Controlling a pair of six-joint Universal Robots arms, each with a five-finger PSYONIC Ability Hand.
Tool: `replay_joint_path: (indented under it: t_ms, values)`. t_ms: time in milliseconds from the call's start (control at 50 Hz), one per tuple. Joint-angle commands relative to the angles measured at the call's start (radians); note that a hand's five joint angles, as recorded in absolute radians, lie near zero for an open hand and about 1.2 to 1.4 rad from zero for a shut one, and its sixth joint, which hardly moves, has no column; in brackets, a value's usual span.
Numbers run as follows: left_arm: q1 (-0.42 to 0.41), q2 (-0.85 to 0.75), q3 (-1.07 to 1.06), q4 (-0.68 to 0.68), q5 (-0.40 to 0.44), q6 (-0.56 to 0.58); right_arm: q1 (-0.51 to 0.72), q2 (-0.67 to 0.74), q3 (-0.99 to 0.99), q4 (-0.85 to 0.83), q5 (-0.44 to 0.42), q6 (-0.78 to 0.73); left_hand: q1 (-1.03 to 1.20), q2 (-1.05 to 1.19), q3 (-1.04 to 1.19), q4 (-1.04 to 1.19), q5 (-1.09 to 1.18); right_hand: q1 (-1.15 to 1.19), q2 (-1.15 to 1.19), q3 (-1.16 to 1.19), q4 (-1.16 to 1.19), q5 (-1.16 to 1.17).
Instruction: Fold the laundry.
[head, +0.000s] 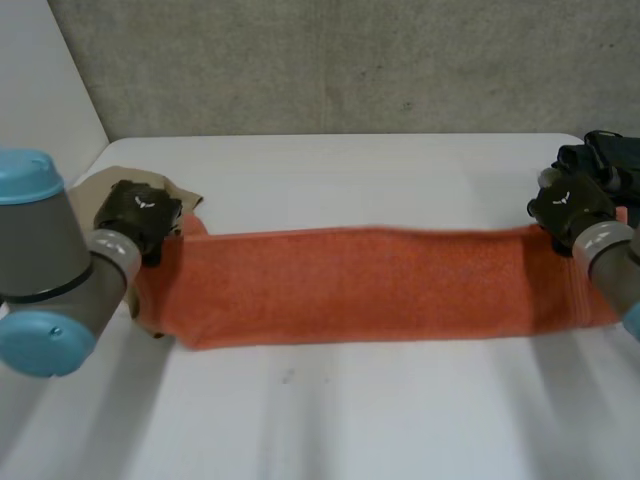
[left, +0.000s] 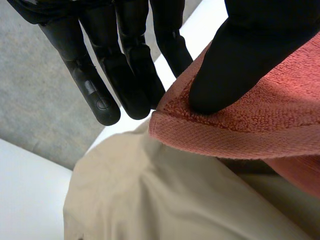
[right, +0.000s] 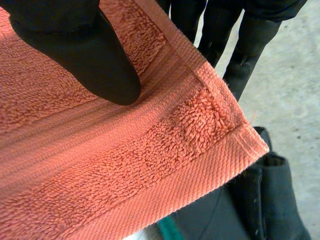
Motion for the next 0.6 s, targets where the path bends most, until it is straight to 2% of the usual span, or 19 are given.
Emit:
replay_joint_path:
  t_ms: [20, 200, 220, 240, 260, 300, 460, 540, 600]
  values:
    - [-0.021, -0.12, 0.124, 0.045, -0.012, 0.013, 0.007, 0.106, -0.073, -0.138, 0.022, -0.008, 0.248, 0.197, 0.202, 0.194, 0.215, 0.271, 0.221, 0.209, 0.199, 0.187]
    - [-0.043, -0.262, 0.27, 0.083, -0.016, 0.022, 0.011, 0.209, -0.173, -0.159, 0.036, -0.005, 0.248, 0.197, 0.202, 0.194, 0.215, 0.271, 0.221, 0.209, 0.199, 0.187]
    - [-0.044, -0.269, 0.279, 0.088, -0.016, 0.022, 0.013, 0.215, -0.179, -0.159, 0.039, -0.004, 0.243, 0.191, 0.197, 0.188, 0.209, 0.09, 0.04, 0.028, 0.018, 0.007]
    - [-0.046, -0.28, 0.285, 0.1, -0.016, 0.027, 0.016, 0.226, -0.188, -0.162, 0.05, 0.002, -0.118, -0.169, -0.164, -0.172, -0.151, -0.877, -0.926, -0.939, -0.949, -0.96]
    - [-0.049, -0.28, 0.286, 0.105, -0.016, 0.028, 0.019, 0.229, -0.19, -0.164, 0.053, 0.008, -0.403, -0.455, -0.449, -0.458, -0.437, -0.951, -1.001, -1.013, -1.023, -1.034]
    - [-0.058, -0.274, 0.282, 0.119, -0.024, 0.034, 0.022, 0.232, -0.201, -0.168, 0.059, 0.027, -0.973, -1.025, -1.02, -1.028, -1.007, -0.951, -1.001, -1.013, -1.023, -1.034]
    - [-0.072, -0.148, 0.192, 0.18, -0.025, 0.034, 0.008, 0.128, -0.188, -0.15, 0.053, 0.185, -0.973, -1.025, -1.02, -1.028, -1.007, -0.951, -1.001, -1.013, -1.023, -1.034]
    - [-0.069, -0.067, 0.123, 0.209, -0.016, 0.031, -0.01, 0.04, -0.161, -0.071, 0.03, 0.26, -0.973, -1.025, -1.02, -1.028, -1.007, -0.951, -1.001, -1.013, -1.023, -1.034]
    - [-0.061, -0.003, 0.066, 0.218, -0.002, 0.031, -0.041, -0.035, -0.118, 0.054, -0.011, 0.285, -0.973, -1.025, -1.02, -1.028, -1.007, -0.951, -1.001, -1.013, -1.023, -1.034]
